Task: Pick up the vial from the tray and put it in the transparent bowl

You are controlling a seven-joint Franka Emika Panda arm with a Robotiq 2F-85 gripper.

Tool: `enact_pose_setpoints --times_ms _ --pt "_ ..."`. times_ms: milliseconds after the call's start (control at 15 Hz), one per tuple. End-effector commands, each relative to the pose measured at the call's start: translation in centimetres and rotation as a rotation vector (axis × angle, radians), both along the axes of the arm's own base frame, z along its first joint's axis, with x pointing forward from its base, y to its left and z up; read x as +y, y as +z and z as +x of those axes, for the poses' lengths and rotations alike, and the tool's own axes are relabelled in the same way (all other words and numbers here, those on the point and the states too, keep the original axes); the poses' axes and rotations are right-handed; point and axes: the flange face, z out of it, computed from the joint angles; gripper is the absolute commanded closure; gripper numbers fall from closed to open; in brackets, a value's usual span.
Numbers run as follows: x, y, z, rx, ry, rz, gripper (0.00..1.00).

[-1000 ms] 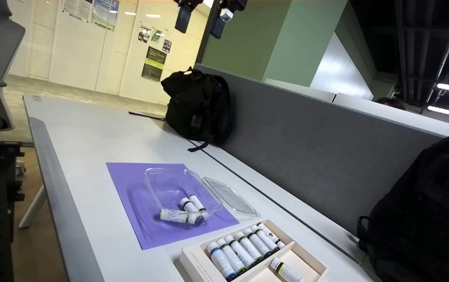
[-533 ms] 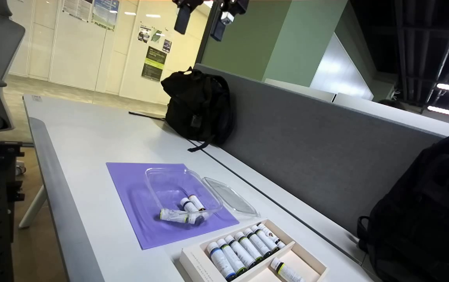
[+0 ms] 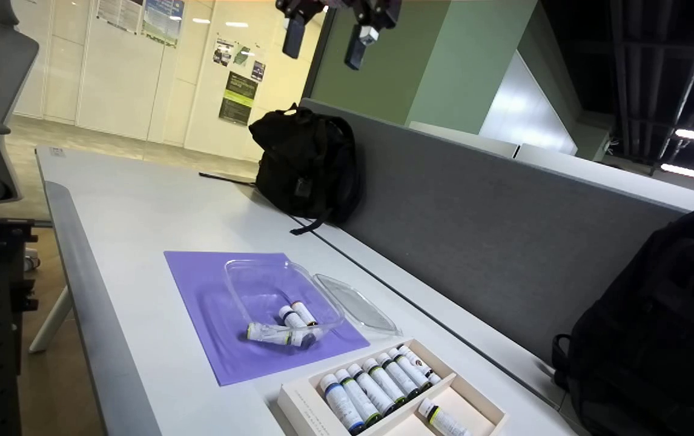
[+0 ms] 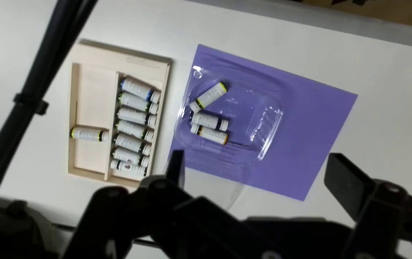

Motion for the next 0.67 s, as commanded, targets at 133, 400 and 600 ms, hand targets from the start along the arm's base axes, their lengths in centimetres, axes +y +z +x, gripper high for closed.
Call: enact_pose_setpoints --times_ms 133,400,600 --pt "-5.5 0.1 3.6 -0.044 0.306 -0.122 0.0" --pt "-11.4 1.7 6.1 0.025 0.45 -0.189 0.0" --pt "-10.4 0.3 4.6 -0.008 0.417 -0.158 0.0"
